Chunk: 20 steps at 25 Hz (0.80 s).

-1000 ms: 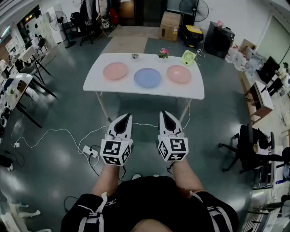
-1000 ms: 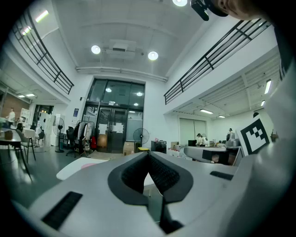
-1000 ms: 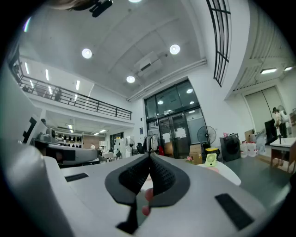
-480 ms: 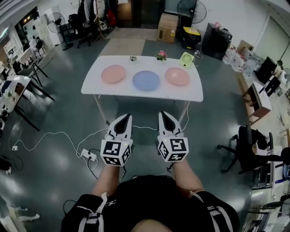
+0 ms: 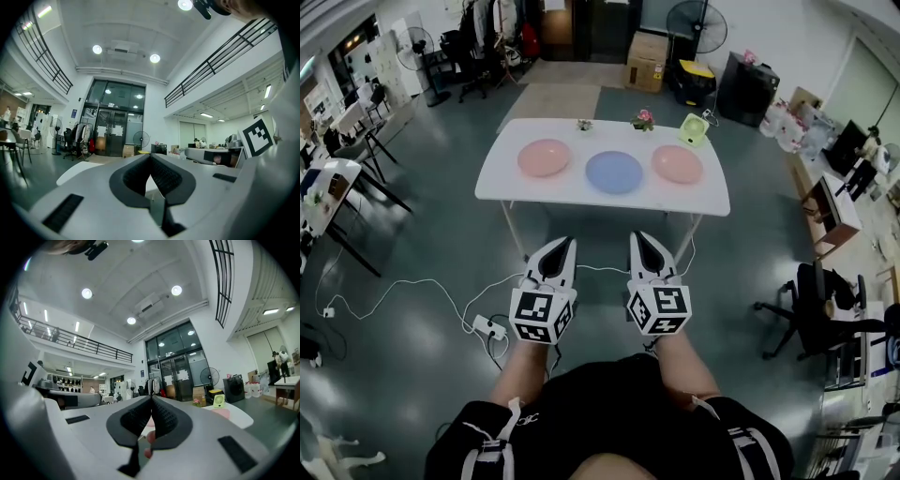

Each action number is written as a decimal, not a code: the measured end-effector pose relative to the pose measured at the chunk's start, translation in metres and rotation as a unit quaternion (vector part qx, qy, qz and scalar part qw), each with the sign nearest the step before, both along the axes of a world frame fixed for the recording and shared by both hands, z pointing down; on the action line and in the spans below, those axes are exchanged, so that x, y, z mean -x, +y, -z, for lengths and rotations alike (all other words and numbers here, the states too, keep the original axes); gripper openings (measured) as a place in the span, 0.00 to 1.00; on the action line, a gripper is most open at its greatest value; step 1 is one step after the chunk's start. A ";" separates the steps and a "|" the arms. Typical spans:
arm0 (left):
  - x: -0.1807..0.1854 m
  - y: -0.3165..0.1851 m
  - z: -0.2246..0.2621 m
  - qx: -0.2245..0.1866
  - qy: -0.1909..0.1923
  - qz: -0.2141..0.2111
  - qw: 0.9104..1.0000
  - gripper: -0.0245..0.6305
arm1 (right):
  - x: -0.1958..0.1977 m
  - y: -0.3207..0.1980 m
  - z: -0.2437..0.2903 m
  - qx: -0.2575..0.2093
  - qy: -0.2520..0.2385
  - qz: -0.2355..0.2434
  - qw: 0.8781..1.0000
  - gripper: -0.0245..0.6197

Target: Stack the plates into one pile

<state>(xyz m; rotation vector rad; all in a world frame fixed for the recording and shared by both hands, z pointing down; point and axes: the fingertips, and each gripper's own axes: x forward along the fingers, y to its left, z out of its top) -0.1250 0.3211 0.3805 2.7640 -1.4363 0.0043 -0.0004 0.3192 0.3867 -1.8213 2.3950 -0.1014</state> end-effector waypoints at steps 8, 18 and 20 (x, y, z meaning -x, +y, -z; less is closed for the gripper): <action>0.067 -0.028 -0.024 0.018 -0.004 0.011 1.000 0.06 | 0.066 -0.035 -0.018 0.015 -0.013 0.016 1.000 0.06; 0.103 -0.133 -0.043 0.016 -0.017 0.043 0.999 0.06 | 0.105 -0.152 -0.036 0.015 -0.011 0.045 0.999 0.06; 0.110 -0.165 -0.042 0.016 -0.015 0.046 0.999 0.06 | 0.111 -0.184 -0.037 0.014 -0.011 0.047 0.999 0.06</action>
